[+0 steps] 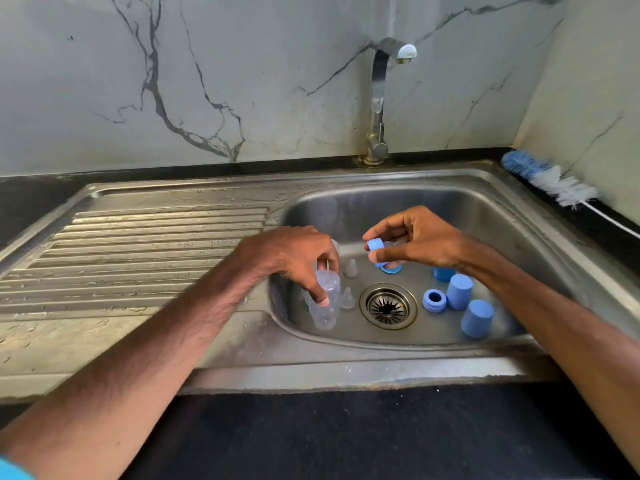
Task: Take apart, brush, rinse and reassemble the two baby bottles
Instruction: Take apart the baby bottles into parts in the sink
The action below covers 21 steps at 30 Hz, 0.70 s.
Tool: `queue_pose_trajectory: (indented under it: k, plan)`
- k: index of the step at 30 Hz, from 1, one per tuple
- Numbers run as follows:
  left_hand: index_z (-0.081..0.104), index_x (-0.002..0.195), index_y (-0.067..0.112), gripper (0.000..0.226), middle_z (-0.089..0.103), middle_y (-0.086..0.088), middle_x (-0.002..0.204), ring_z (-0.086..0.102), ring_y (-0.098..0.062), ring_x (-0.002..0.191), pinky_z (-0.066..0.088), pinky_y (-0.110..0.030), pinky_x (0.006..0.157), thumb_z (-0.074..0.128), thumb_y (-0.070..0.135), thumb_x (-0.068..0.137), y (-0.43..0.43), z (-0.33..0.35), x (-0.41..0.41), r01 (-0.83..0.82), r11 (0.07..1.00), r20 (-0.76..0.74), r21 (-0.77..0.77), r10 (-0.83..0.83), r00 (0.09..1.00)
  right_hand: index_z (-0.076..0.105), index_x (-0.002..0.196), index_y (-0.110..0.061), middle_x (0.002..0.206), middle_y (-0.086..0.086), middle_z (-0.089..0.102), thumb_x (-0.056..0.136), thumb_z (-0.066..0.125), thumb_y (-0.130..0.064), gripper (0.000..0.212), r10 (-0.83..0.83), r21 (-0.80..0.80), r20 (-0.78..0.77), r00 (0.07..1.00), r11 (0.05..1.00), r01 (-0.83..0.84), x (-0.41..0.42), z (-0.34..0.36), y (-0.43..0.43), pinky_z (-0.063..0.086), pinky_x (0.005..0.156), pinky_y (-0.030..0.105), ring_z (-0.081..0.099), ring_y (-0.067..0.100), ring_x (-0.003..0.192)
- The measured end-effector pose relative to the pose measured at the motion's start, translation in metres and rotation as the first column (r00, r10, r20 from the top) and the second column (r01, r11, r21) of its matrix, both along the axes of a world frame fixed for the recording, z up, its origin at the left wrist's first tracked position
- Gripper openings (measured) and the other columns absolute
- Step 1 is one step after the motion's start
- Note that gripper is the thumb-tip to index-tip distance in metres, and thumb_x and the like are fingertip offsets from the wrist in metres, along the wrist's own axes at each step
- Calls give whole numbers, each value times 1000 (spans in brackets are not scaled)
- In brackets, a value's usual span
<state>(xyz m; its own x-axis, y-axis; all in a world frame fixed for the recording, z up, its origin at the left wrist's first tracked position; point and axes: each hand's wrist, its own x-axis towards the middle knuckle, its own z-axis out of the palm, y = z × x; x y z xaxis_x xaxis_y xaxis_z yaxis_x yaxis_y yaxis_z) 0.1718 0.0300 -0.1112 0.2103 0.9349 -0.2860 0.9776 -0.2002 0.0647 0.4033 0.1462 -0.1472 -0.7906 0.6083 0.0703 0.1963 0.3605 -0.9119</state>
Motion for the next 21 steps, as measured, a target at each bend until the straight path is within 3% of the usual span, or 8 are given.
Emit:
queue_pose_trajectory:
  k: [3,10,21]
  plan:
    - [68,117,38,62,64,21,107,61,-12,104,52,-35,87,90,57,63,-2,-5,4,17,1000,-34,3,-17,999,79,109,-15,100,5,81,77,91,-17,35,11,-2,7,1000,1000,-11,-1,-3,3,65,76,33,79,23,93]
    - [69,120,36,67,64,20,106,57,-14,107,36,-28,74,95,50,59,-4,-11,7,65,997,-73,49,-61,995,81,106,-25,103,6,80,58,96,-53,58,45,-50,23,999,998,-44,-2,-6,6,66,79,43,79,28,94]
    - [71,116,40,69,41,19,91,35,-13,104,33,-31,82,94,57,53,-6,-16,13,110,993,-151,32,-104,983,81,105,-24,102,5,81,64,94,-45,48,58,-28,59,997,998,-56,1,-6,5,65,81,46,79,28,92]
